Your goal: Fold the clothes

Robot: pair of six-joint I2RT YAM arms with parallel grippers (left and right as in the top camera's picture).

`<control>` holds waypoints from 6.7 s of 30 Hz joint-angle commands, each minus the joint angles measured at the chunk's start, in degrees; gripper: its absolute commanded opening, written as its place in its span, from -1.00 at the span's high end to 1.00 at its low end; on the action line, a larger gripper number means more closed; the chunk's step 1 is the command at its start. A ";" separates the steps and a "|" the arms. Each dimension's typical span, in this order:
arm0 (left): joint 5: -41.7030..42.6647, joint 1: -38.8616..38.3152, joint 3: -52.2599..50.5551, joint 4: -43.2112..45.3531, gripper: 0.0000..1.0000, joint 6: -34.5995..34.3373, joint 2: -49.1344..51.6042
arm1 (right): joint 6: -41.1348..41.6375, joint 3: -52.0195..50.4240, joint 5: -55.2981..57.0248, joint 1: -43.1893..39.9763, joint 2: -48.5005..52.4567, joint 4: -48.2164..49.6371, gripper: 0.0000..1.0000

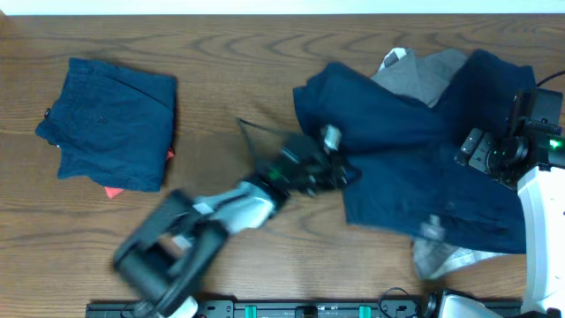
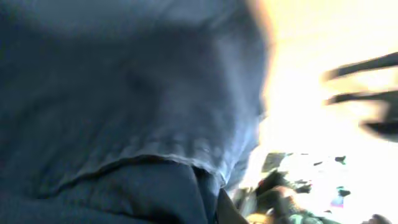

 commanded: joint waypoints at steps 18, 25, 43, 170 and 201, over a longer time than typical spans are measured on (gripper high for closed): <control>-6.40 34.05 4.83 -60.22 0.23 33.70 -16.37 | -4.92 0.57 -5.57 -0.37 0.02 -0.31 -0.98; 2.67 29.46 4.81 -64.98 0.16 33.66 -16.68 | -11.04 0.07 -15.23 0.28 3.89 -1.01 -0.27; -26.69 12.35 6.03 -68.54 0.14 31.01 -19.06 | -9.97 -15.80 -22.43 0.26 13.66 10.64 0.57; -30.23 6.38 19.71 -80.54 -0.63 40.68 10.64 | -14.71 -4.70 5.01 -16.98 43.65 55.30 -0.13; -43.32 19.67 19.67 -100.28 -0.96 17.81 -23.43 | 4.57 4.04 -19.32 2.29 12.37 -3.98 -0.99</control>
